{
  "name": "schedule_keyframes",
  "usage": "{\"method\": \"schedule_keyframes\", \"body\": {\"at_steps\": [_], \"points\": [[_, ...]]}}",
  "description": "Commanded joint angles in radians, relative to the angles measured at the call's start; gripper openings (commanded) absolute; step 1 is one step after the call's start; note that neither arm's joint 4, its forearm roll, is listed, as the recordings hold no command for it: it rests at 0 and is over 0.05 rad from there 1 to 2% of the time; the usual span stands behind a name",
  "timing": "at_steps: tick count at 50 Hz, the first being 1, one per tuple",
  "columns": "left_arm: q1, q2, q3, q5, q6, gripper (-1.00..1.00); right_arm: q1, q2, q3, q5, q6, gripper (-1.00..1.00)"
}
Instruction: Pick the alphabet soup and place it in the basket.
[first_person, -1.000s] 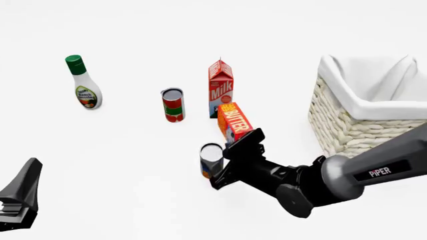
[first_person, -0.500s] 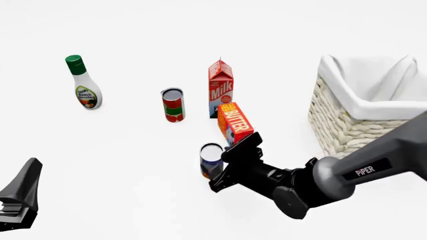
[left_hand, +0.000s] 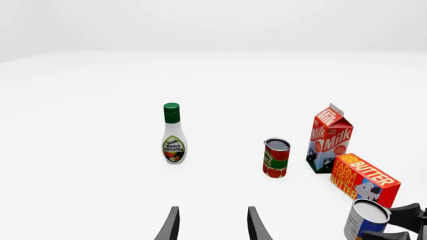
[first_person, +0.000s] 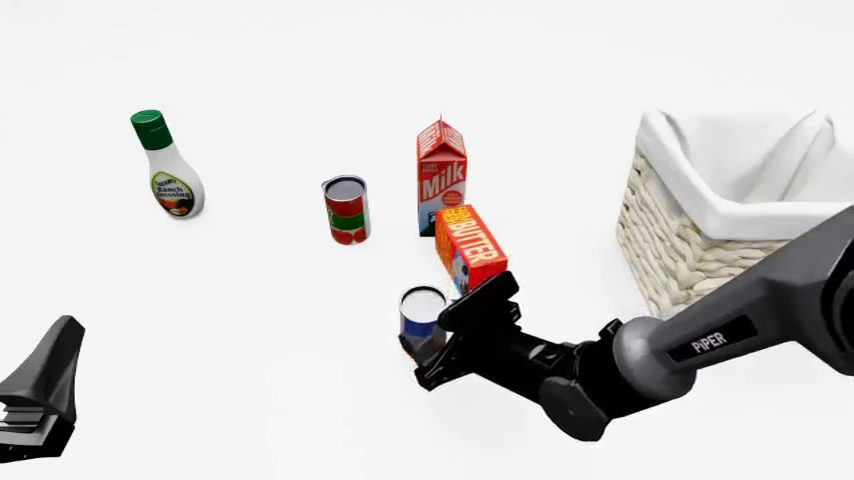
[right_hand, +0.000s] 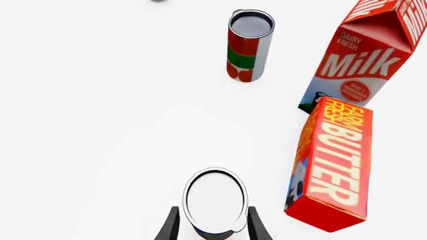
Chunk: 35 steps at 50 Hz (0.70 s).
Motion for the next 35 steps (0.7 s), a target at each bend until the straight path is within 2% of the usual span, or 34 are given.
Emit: {"method": "schedule_keyframes", "body": {"at_steps": [1,3,4,24,35], "points": [[0.0,0.0,0.0,0.0,0.0,1.0,0.002,0.007,-0.004,0.0,0.001,1.0],[0.0,0.0,0.0,0.0,0.0,1.0,0.002,0.008,-0.004,-0.001,0.001,1.0],[0.0,0.0,0.0,0.0,0.0,1.0,0.002,0.008,-0.004,-0.001,0.001,-1.0],[0.0,0.0,0.0,0.0,0.0,1.0,0.002,-0.002,0.008,-0.01,0.004,-1.0],[0.0,0.0,0.0,0.0,0.0,1.0,0.008,-0.064,0.033,-0.004,0.0,-1.0]]}}
